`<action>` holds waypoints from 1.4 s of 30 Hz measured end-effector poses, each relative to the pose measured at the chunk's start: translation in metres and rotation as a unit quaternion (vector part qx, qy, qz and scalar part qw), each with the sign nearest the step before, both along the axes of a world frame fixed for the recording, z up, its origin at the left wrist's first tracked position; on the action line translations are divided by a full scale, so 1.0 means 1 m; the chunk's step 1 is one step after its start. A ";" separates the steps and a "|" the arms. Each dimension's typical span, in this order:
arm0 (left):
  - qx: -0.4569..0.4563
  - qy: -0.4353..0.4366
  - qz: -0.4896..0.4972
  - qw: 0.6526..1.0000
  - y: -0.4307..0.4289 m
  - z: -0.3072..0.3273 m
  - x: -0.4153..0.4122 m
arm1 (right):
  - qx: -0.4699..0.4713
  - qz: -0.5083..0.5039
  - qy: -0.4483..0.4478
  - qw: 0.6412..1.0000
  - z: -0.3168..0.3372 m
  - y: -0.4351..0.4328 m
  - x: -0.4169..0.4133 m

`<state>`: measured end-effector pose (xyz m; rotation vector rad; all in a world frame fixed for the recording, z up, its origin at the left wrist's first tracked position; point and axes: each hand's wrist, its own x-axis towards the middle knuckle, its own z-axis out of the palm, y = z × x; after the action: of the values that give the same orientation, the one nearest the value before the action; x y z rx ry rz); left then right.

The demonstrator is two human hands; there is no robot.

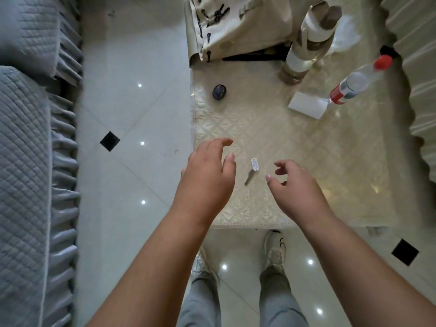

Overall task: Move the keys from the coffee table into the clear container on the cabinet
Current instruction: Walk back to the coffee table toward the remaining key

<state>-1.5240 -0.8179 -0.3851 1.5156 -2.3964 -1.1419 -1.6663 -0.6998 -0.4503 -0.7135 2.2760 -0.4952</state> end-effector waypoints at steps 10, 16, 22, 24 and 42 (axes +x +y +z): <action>0.001 -0.001 0.007 1.000 -0.014 -0.085 -0.018 | 0.056 -0.007 0.007 0.998 -0.133 -0.027 -0.007; 0.004 -0.016 0.002 1.000 -0.022 -0.131 -0.026 | 0.071 -0.014 0.008 0.997 -0.195 -0.035 -0.003; 0.007 -0.018 0.011 1.000 -0.019 -0.159 -0.025 | 0.043 -0.024 0.045 0.998 -0.225 -0.039 0.009; 0.011 -0.024 0.010 1.000 -0.020 -0.162 -0.024 | 0.028 -0.037 0.045 0.998 -0.230 -0.040 0.010; -0.008 -0.022 -0.008 1.000 -0.022 -0.121 -0.035 | 0.019 -0.027 0.045 0.998 -0.205 -0.027 0.003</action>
<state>-1.5592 -0.8403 -0.5057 1.5359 -2.4443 -1.1015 -1.6631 -0.7264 -0.6557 -0.6693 2.3870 -0.4528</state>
